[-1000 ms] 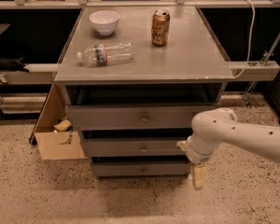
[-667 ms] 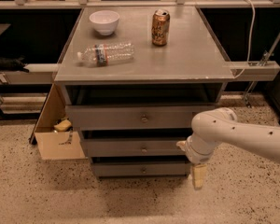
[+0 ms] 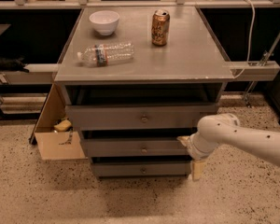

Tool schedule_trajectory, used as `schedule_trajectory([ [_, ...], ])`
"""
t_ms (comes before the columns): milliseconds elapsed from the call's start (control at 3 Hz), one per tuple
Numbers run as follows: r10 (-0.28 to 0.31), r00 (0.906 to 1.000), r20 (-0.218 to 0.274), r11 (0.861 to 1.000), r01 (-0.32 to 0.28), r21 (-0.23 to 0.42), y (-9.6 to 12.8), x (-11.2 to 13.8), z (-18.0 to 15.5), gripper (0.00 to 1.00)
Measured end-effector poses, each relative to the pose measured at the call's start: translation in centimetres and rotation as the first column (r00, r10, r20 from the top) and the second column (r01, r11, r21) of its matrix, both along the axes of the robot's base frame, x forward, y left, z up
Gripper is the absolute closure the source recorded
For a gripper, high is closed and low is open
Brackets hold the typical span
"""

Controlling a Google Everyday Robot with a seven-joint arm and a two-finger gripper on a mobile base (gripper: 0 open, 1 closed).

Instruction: Open middle drawer

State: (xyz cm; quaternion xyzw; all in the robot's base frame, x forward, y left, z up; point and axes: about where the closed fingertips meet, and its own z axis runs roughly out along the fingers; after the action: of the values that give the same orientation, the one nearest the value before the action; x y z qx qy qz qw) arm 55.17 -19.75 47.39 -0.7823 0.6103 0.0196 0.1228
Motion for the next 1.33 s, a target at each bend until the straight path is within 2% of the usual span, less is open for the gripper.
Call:
schedule_trajectory([
  [333, 0.011, 0.9988, 0.048, 0.999, -0.012, 0.032, 0.4, 2.7, -2.1, 0.0],
  [667, -0.001, 0.9975, 0.071, 0.999, -0.002, 0.054, 1.0, 4.9, -4.1, 0.0],
  [1000, -0.053, 0.9957, 0.076, 0.995, 0.046, 0.087, 1.5, 6.5, -6.0, 0.0],
  [1333, -0.08, 0.9942, 0.072, 0.991, 0.071, 0.115, 2.2, 8.2, -7.6, 0.0],
])
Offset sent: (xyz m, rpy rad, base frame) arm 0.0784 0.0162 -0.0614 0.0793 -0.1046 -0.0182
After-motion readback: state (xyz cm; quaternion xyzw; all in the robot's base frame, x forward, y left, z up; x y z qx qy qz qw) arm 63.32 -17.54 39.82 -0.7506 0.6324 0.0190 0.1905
